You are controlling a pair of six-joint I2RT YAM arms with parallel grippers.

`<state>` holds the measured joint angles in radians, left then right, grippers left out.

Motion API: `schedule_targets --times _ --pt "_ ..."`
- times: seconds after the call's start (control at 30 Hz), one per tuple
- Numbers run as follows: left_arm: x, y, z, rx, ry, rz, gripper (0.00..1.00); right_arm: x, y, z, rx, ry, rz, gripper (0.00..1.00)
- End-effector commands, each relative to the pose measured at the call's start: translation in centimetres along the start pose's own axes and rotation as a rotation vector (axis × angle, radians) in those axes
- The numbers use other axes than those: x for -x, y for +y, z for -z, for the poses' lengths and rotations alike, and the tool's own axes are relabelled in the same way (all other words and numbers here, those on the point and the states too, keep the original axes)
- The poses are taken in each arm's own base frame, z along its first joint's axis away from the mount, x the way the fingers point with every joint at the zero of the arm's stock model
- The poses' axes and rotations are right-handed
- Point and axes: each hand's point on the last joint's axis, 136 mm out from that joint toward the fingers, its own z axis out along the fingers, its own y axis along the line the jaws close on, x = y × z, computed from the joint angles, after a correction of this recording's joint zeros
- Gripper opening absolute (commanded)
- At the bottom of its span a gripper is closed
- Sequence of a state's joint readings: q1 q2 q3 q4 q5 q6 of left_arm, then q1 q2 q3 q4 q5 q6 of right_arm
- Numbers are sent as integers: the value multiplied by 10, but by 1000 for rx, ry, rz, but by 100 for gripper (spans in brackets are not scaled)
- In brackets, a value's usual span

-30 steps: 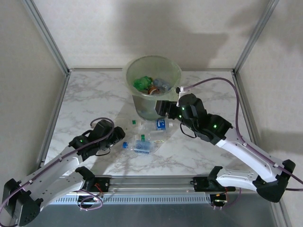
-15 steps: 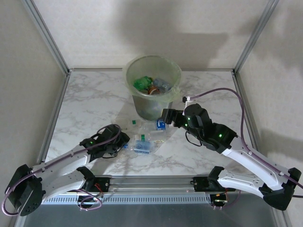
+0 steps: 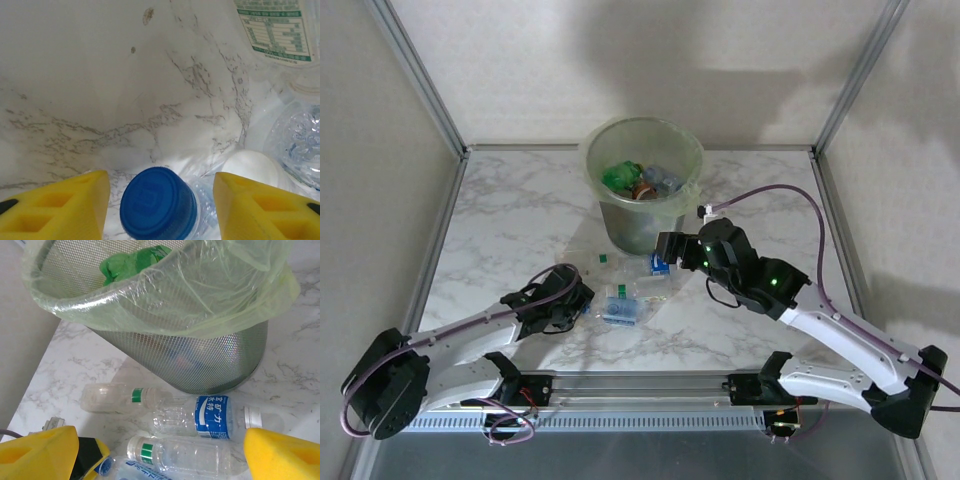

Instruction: Put the plastic bottles in the bin

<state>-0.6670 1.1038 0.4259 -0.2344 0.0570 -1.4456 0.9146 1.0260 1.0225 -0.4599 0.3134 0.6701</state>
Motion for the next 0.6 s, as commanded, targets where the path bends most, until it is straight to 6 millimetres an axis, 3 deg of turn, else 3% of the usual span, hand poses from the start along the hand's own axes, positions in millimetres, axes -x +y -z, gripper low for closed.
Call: schedule_targets --times 0.0,0.57 --pt "-2 -3 -4 -19 -2 54 54 5 8 1 17 -10 -4 86" --pt "-5 3 -15 -12 14 49 36 5 10 -5 8 7 -5 86"
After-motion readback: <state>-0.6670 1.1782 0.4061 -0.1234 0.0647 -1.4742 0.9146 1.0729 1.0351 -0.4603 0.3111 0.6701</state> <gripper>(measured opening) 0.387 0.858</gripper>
